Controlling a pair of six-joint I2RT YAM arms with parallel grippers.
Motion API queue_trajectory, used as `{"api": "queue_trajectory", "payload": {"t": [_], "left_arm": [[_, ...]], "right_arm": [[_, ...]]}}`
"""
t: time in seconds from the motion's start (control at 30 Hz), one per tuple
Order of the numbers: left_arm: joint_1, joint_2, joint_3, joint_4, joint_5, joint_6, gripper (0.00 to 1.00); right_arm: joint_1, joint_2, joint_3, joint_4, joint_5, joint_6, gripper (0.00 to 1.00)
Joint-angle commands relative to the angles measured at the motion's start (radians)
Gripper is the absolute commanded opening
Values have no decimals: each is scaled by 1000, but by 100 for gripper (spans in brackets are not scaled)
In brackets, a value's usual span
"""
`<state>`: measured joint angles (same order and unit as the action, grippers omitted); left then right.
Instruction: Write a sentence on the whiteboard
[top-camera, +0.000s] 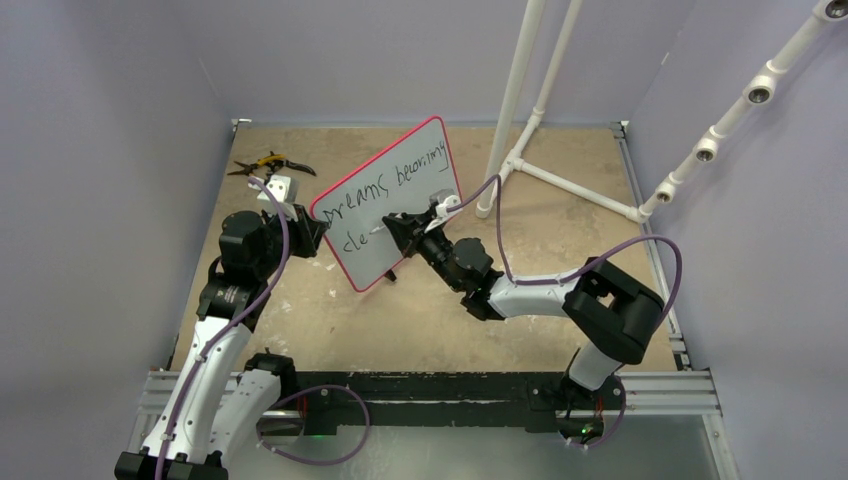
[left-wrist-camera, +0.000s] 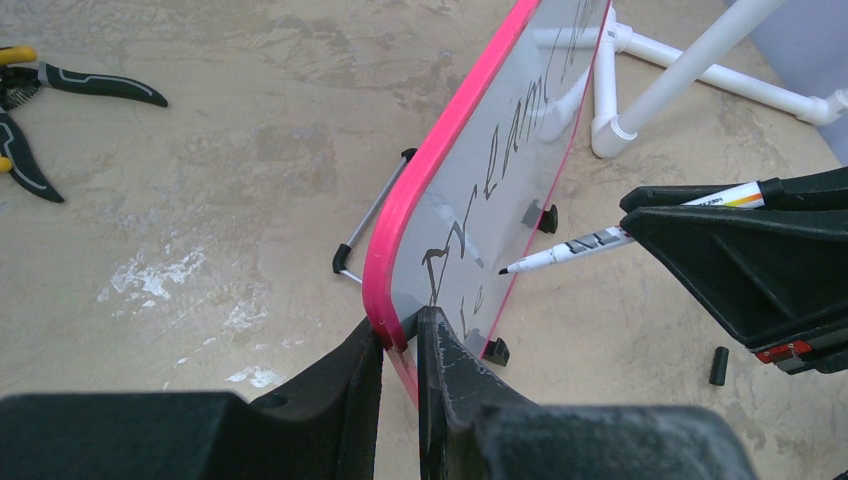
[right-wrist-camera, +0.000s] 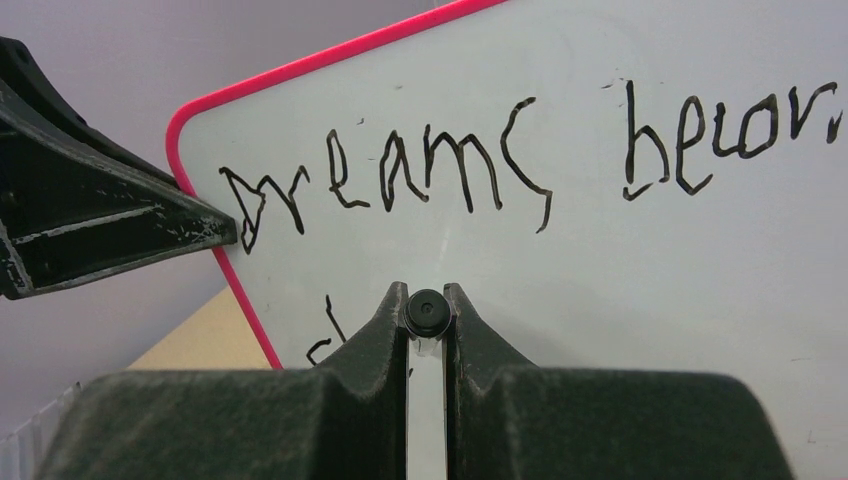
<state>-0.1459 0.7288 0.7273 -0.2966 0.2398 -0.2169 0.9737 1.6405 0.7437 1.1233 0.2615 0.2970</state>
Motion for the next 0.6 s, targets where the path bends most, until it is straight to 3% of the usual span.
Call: {"api": "queue_trajectory", "payload": {"t": [0.0, 0.57], "left_arm": [[-1, -2, -5, 23, 17, 19, 14], [-1, 1, -5, 25, 16, 18, 14]], "right_arm": [[-12, -19, 12, 43, 28, -13, 0], [-23, 23, 70, 51, -28, -34, 0]]}}
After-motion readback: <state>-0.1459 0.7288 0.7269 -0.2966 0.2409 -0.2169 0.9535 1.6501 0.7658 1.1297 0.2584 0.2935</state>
